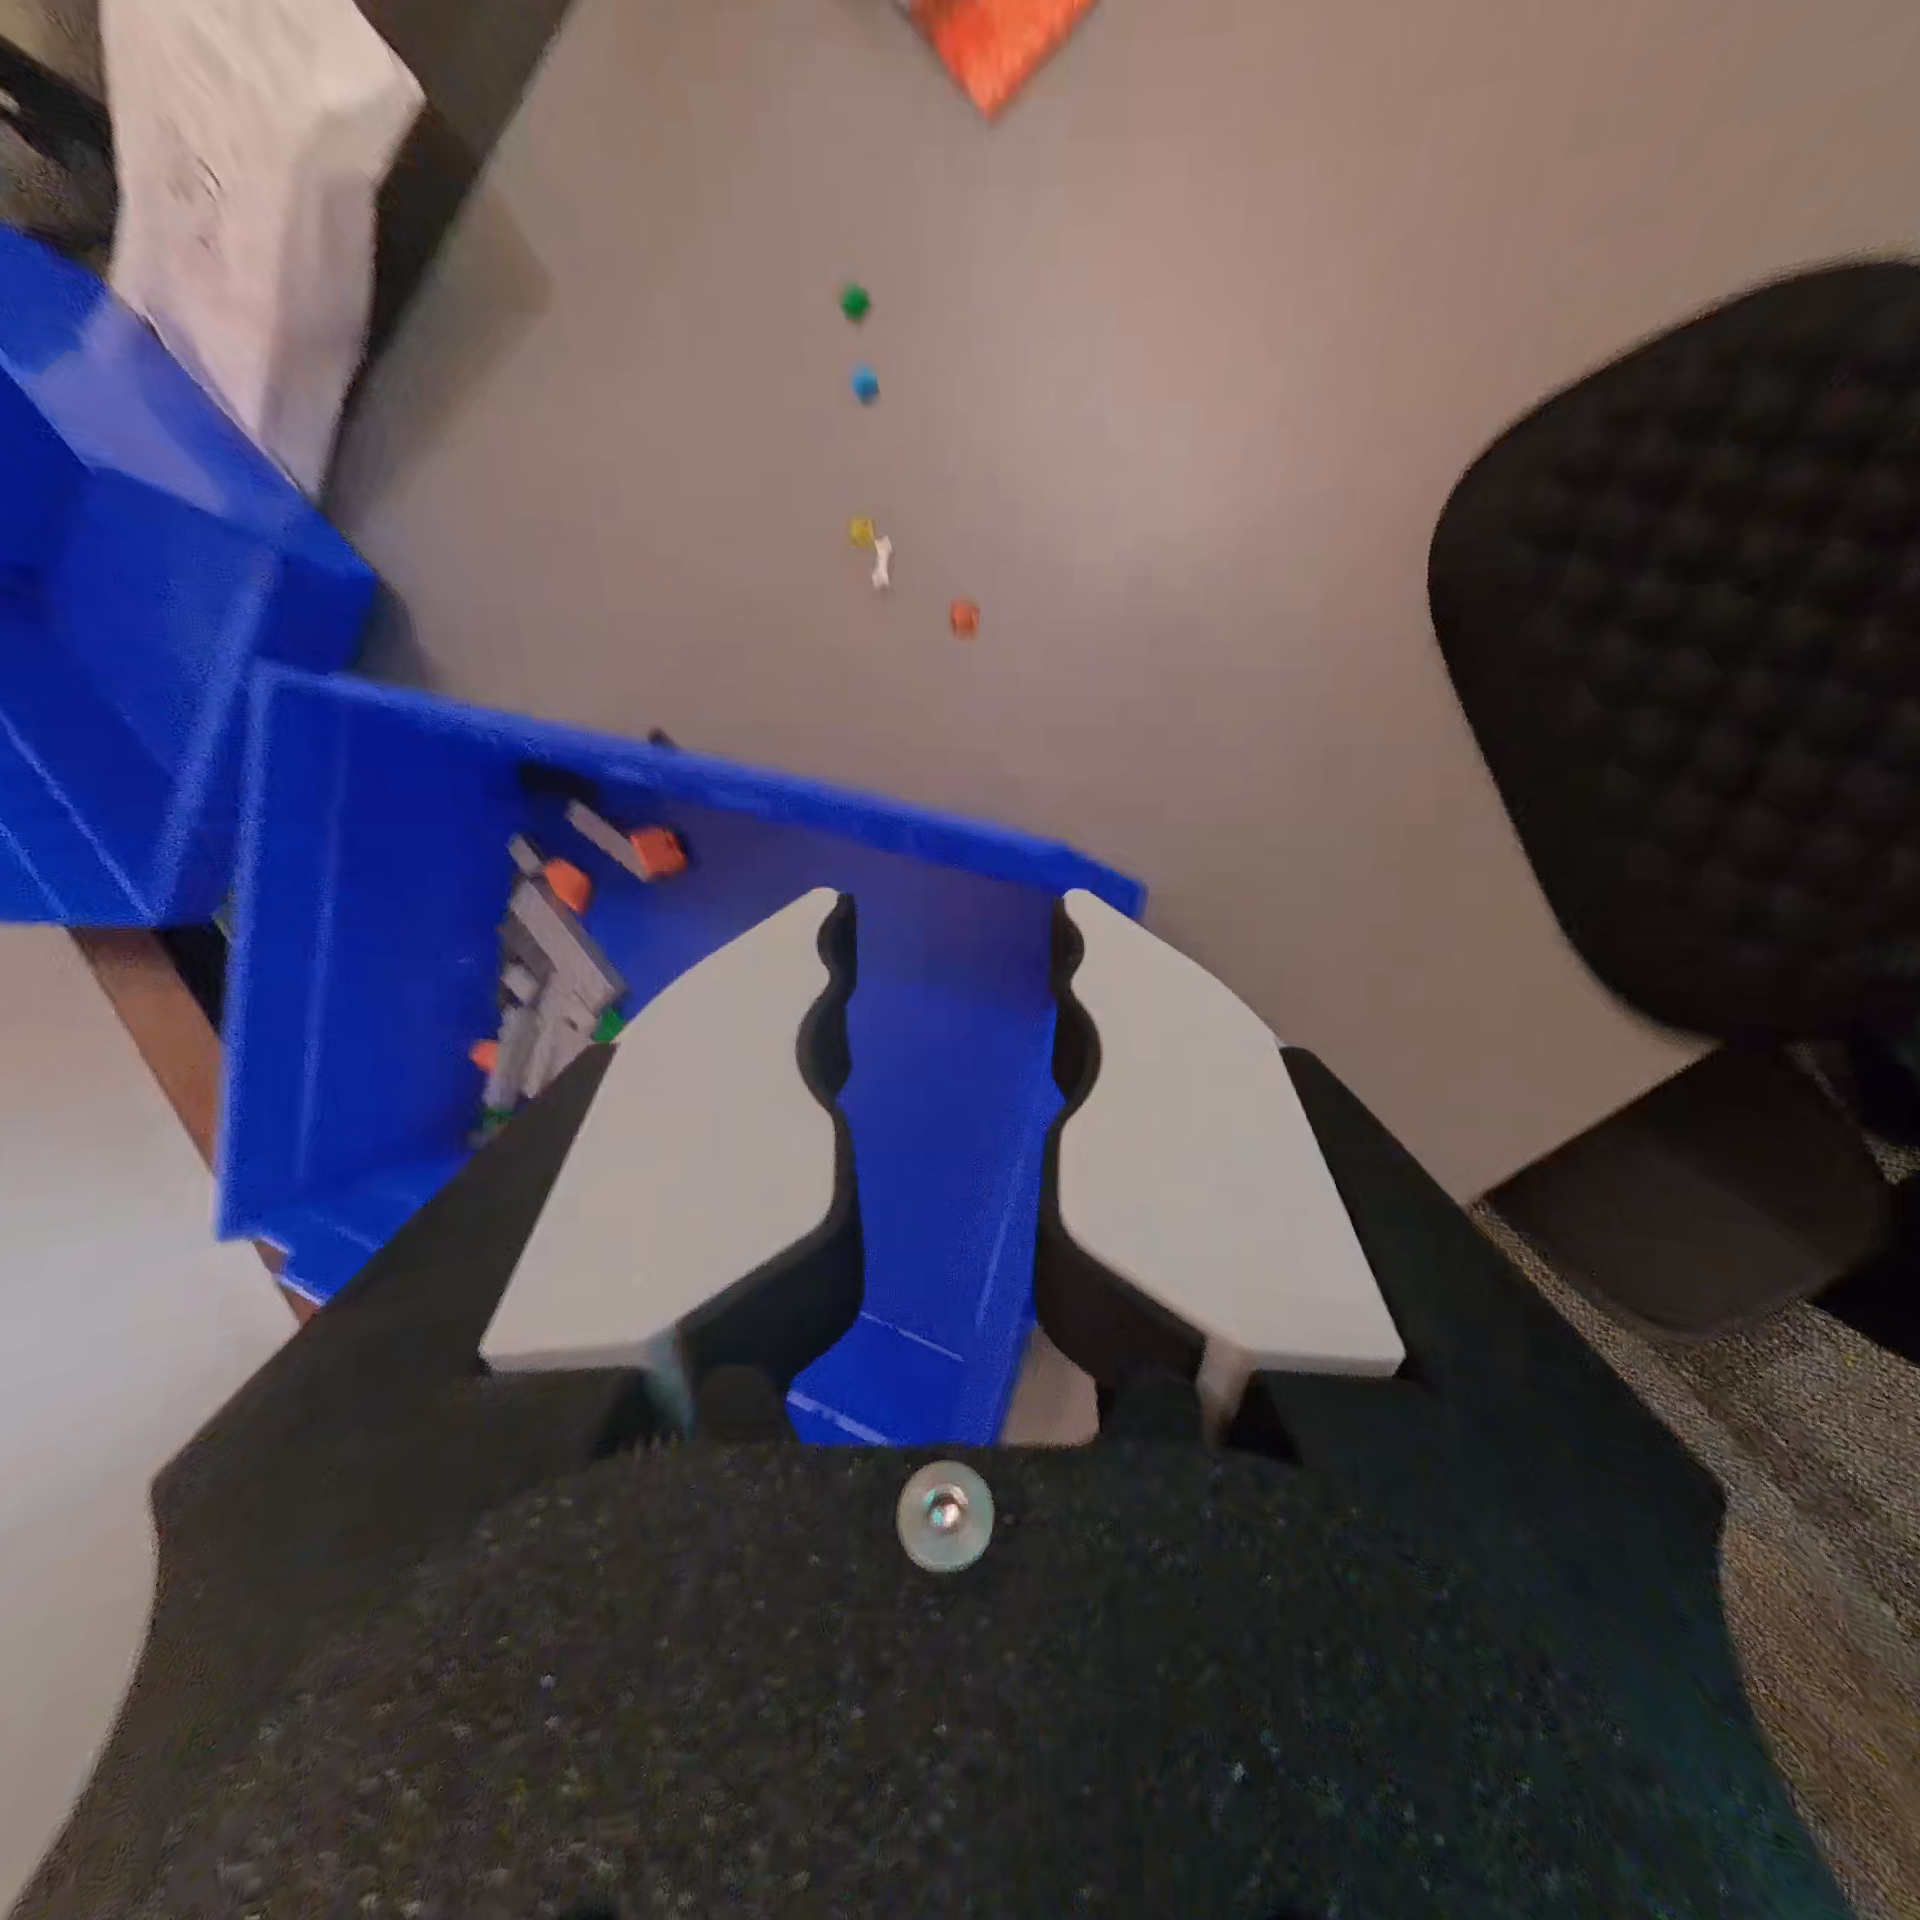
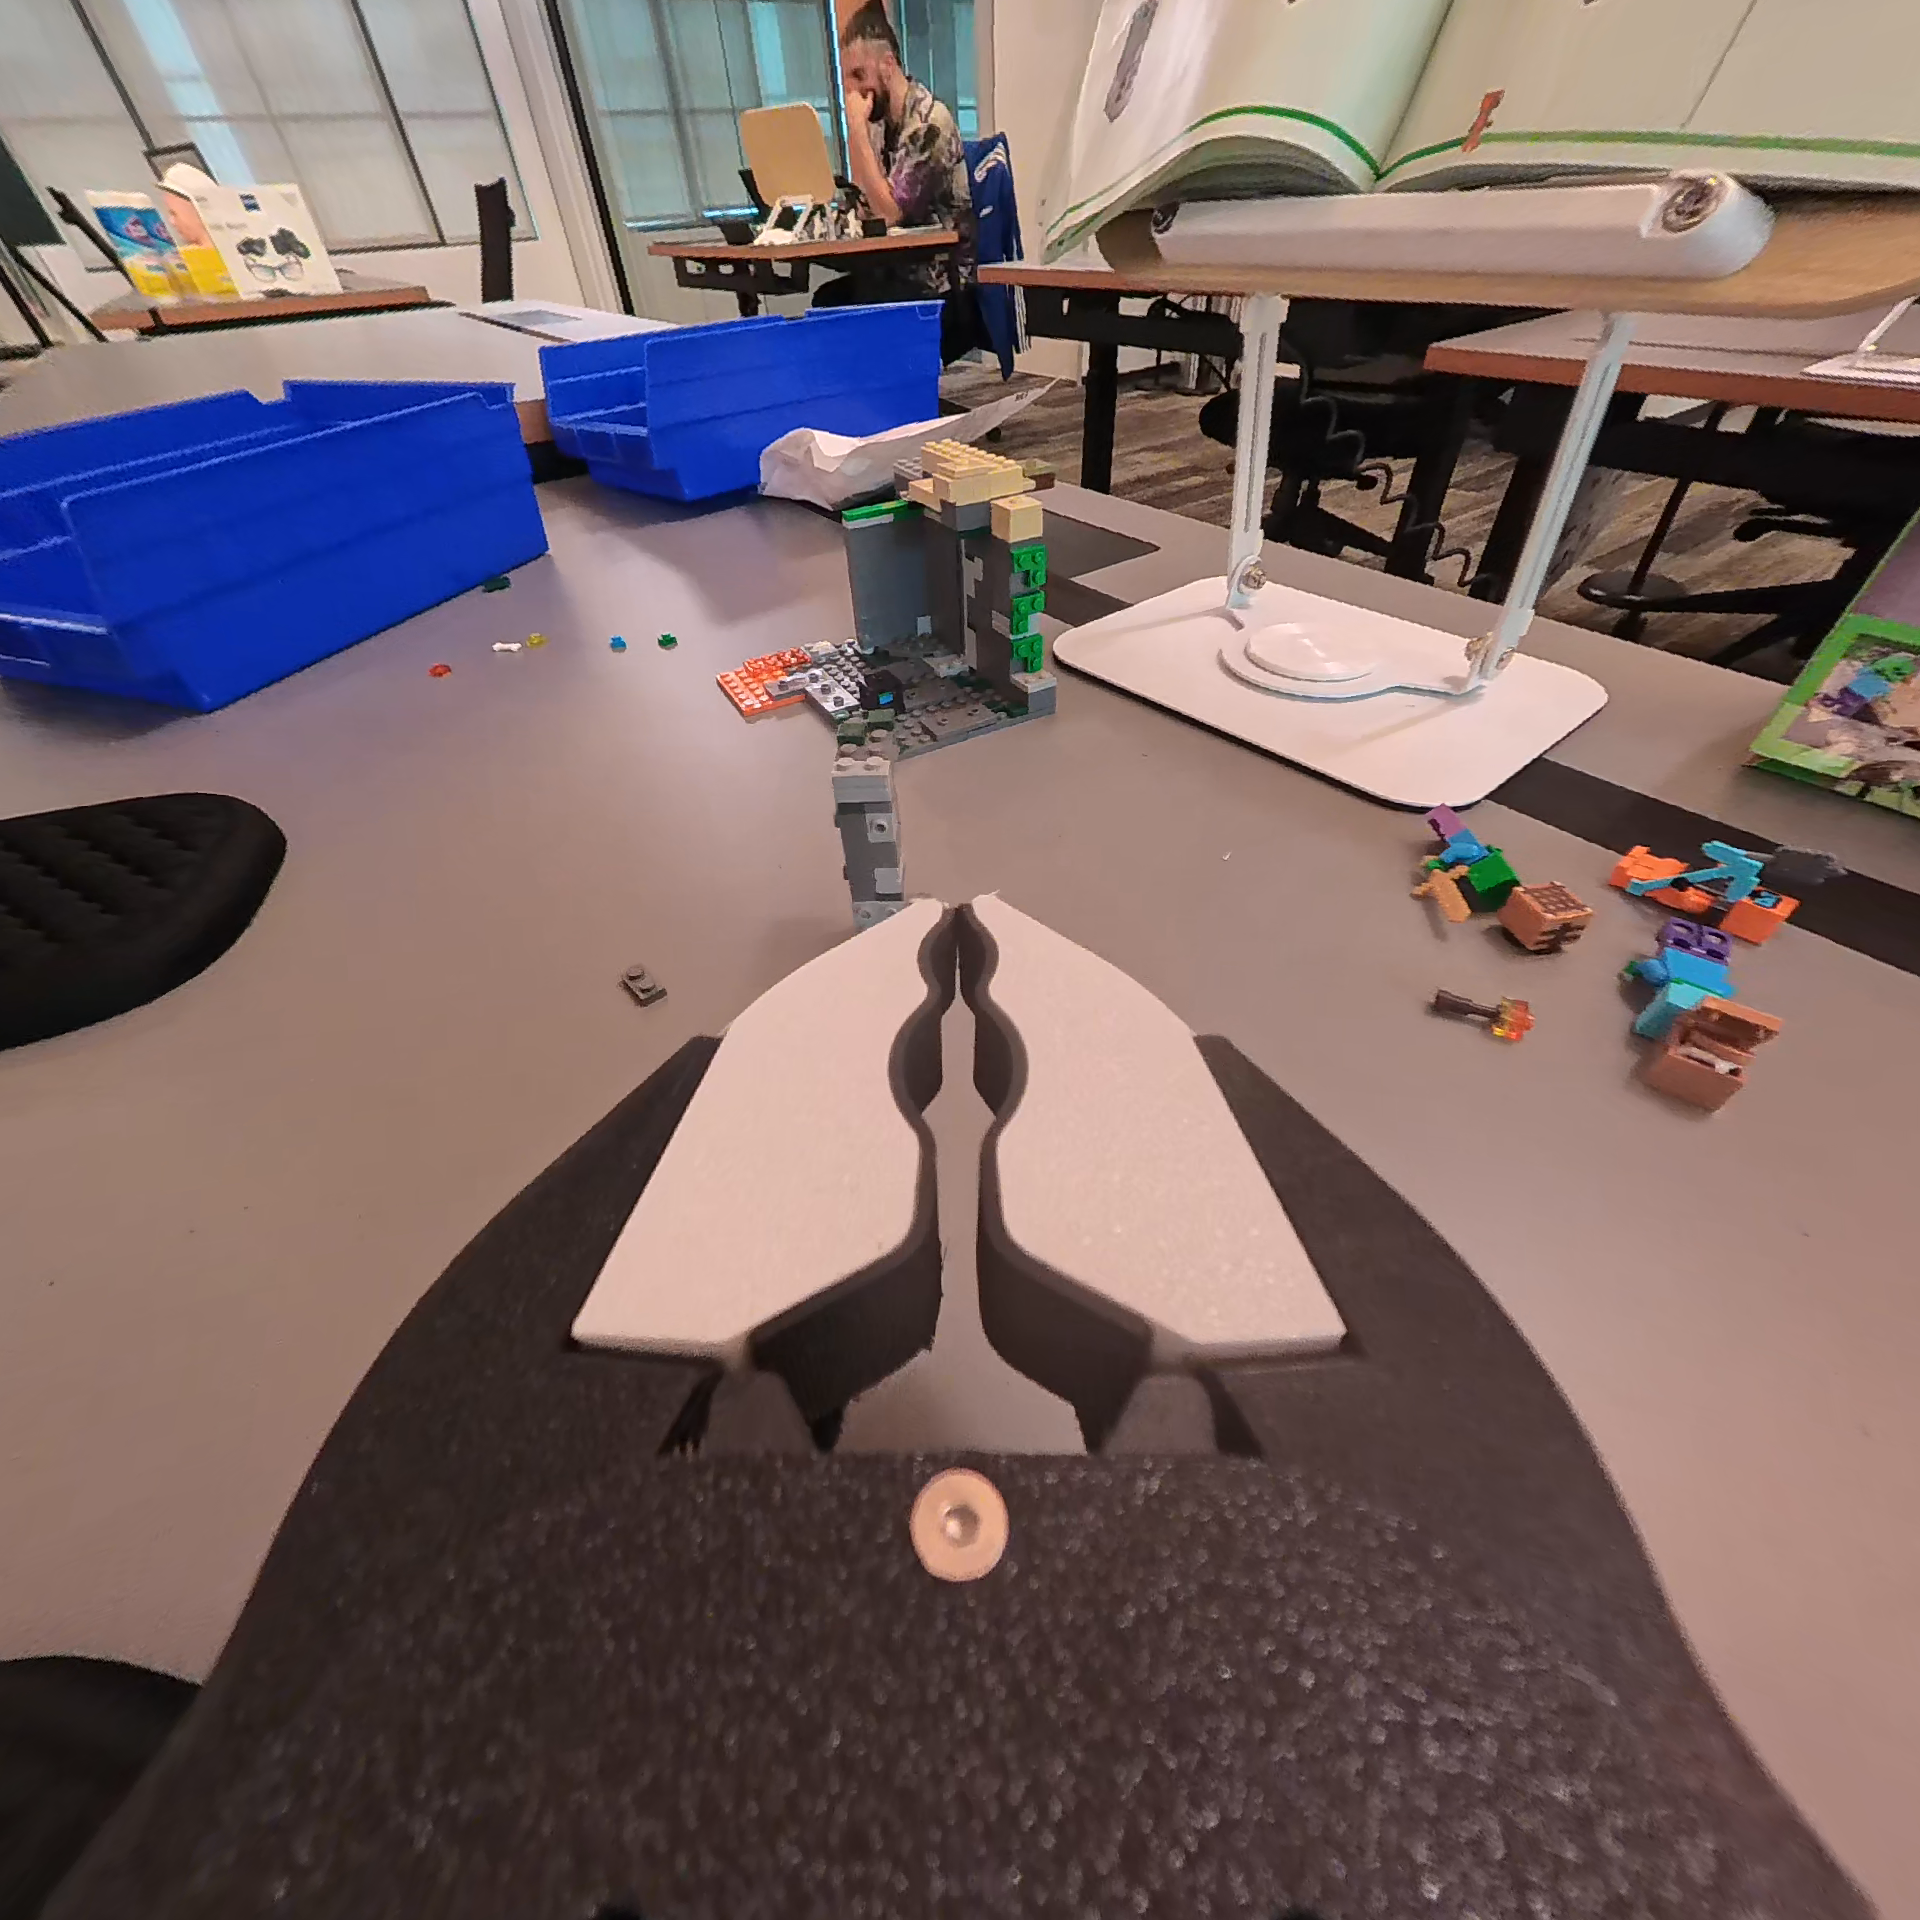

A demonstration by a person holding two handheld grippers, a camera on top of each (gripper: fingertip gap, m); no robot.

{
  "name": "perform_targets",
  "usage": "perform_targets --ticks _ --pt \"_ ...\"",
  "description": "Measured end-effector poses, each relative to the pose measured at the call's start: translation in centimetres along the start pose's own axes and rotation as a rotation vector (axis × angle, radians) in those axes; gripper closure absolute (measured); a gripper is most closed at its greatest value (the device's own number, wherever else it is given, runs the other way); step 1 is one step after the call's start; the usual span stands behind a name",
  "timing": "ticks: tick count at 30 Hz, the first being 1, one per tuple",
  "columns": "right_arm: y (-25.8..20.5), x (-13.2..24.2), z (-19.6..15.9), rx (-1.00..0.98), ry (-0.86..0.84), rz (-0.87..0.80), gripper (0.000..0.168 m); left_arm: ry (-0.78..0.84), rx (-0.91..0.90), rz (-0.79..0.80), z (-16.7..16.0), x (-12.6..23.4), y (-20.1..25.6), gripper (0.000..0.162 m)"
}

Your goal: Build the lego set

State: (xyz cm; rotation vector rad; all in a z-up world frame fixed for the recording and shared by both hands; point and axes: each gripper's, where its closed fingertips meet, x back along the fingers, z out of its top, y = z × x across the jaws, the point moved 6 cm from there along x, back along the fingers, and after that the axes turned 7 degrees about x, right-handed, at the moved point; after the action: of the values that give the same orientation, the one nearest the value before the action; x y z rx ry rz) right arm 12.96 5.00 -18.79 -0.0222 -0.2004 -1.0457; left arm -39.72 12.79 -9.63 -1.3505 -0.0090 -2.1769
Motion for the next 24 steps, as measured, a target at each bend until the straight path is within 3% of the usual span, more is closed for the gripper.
perform_targets --ticks 4,9,16,24 --pt "-0.1 0.2 0.3 0.011 0.01 -0.002 0.168 -0.034 -0.01 -0.011 4.5 -1.0 -1.4 0.128" --pt "-0.1 0.4 0.5 0.009 0.017 -0.001 0.168 -0.152 0.064 0.004 7.7 -5.1 -4.3 0.131" --pt "-0.6 0.0 0.0 -0.011 0.009 0.026 0.168 -0.354 0.228 0.052 8.5 -12.2 -7.5 0.13" --pt "-1.5 0.2 -0.6 0.006 -0.011 0.083 0.168 -0.568 0.432 0.142 7.1 -17.5 -9.7 0.128"
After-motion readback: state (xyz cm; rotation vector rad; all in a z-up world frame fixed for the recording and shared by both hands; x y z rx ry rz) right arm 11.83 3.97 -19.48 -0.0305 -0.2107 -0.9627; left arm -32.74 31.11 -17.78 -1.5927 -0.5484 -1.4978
